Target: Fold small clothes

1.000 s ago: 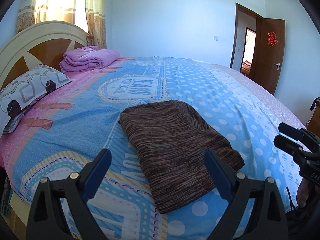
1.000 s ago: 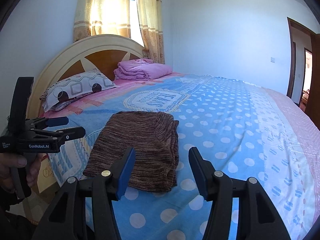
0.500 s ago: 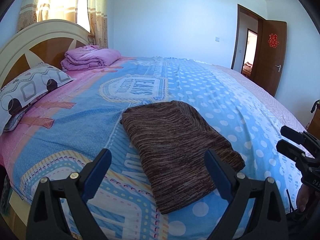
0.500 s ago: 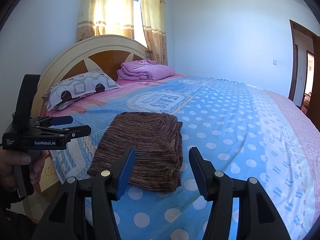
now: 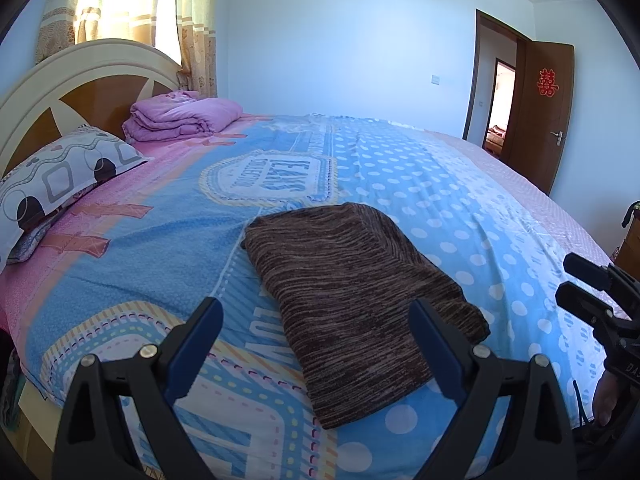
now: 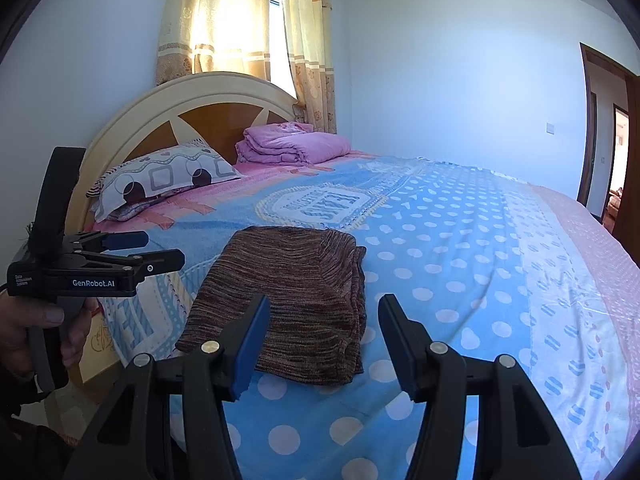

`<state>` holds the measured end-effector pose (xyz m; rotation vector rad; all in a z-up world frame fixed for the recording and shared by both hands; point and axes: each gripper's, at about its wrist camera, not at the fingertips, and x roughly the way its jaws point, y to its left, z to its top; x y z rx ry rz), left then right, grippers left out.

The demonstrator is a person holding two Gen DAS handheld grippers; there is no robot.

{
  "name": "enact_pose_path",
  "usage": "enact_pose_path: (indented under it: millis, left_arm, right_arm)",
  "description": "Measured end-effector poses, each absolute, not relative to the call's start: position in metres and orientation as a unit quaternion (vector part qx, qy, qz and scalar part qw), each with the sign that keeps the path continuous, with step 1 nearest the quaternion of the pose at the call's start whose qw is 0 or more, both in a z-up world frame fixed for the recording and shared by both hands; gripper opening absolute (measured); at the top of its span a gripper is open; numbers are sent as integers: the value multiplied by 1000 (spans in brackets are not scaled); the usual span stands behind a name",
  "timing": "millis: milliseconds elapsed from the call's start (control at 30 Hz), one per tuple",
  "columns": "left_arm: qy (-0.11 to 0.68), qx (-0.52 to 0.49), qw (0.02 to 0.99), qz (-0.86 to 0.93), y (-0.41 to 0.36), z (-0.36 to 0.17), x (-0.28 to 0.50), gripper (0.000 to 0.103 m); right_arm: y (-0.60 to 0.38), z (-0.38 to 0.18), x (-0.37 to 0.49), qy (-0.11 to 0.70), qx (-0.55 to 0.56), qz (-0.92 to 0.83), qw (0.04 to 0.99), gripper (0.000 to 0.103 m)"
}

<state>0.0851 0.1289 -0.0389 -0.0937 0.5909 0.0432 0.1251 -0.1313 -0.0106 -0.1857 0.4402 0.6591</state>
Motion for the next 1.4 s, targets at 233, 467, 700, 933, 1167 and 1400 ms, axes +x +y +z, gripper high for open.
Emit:
enact_pose_path:
  millis: [233, 467, 700, 933, 1167, 1400]
  left_arm:
    - [291, -46, 955, 21, 128, -39, 85, 97]
    - [287, -44, 957, 25, 128, -36, 84, 102]
    - [277, -45, 959, 37, 131, -30, 82, 103]
    - [264, -45, 962, 54, 137, -23, 80, 103]
    - [252, -38, 963, 86, 145, -19, 78, 103]
    - [246, -44, 962, 115, 159, -21, 78, 103]
  right_arm:
    - [-132, -10, 124, 210, -90, 320, 919, 58]
    - [-136, -5, 120, 192, -85, 317, 925, 59]
    - [-138, -1, 119, 178, -81, 317, 928, 60]
    - [-138, 0, 116, 170, -81, 319, 929, 62]
    - [-135, -2, 114, 166, -90, 322, 928, 62]
    - [-131, -4, 111, 165, -102, 328, 925, 62]
